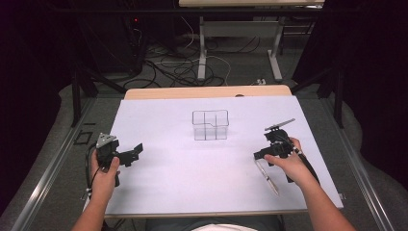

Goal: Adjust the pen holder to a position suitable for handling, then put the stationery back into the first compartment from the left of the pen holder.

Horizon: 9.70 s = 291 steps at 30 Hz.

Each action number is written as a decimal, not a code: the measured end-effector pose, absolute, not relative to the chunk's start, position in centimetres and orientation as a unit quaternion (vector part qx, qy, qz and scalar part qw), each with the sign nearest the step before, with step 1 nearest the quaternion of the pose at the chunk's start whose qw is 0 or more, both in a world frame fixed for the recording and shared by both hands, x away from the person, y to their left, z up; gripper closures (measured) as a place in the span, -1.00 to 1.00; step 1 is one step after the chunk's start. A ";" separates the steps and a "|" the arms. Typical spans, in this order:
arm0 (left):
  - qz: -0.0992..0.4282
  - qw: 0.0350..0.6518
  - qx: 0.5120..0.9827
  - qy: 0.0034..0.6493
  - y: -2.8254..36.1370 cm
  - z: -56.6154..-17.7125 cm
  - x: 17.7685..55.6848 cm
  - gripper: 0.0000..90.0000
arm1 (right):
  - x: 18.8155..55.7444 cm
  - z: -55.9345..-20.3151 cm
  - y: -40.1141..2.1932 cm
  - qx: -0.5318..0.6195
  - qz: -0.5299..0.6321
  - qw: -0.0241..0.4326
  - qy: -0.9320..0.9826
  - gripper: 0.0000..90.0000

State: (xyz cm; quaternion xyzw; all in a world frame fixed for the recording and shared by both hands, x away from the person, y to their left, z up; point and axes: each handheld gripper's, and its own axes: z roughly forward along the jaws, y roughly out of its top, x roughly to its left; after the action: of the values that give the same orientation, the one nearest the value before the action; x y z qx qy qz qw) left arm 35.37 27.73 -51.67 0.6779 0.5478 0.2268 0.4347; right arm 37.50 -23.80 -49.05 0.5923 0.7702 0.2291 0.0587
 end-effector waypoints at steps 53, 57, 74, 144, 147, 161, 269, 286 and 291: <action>0.225 0.431 0.686 0.542 27.6 -51.8 35.5 -1.00 | 37.0 -52.4 -23.7 0.594 0.170 0.014 0.787 0.60; 0.224 0.430 0.686 0.543 27.5 -51.8 35.5 -1.00 | 37.0 -52.6 -23.6 0.590 0.164 0.012 0.790 0.65; 0.222 0.431 0.686 0.543 27.5 -51.9 35.5 -1.00 | 37.1 -52.7 -23.5 0.588 0.152 0.007 0.795 0.74; 0.218 0.430 0.686 0.544 27.5 -52.0 35.5 -1.00 | 36.5 -49.3 -24.6 0.573 0.343 0.120 0.734 0.77; 0.221 0.428 0.686 0.545 27.6 -51.9 35.4 -1.00 | 36.7 -49.0 -24.3 0.573 0.352 0.127 0.729 0.77; 0.221 0.429 0.685 0.546 27.6 -52.0 35.5 -1.00 | 38.2 -46.7 -22.0 0.551 0.396 0.159 0.718 0.77; 0.210 0.439 0.681 0.547 27.7 -52.0 35.5 -1.00 | 48.8 -42.1 -8.2 0.490 0.434 0.253 0.713 0.77; 0.208 0.444 0.678 0.548 27.8 -51.9 35.5 -0.99 | 49.3 -42.3 -5.9 0.477 0.439 0.249 0.719 0.77; 0.207 0.445 0.678 0.547 27.8 -51.9 35.5 -0.99 | 49.3 -42.4 -4.9 0.475 0.441 0.246 0.721 0.77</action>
State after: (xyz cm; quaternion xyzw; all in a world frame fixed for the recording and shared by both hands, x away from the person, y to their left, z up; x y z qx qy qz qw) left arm 35.49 27.78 -51.93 0.6779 0.5471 0.2067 0.4454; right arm 49.29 -4.93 -42.36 0.4747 0.7207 0.4413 0.2460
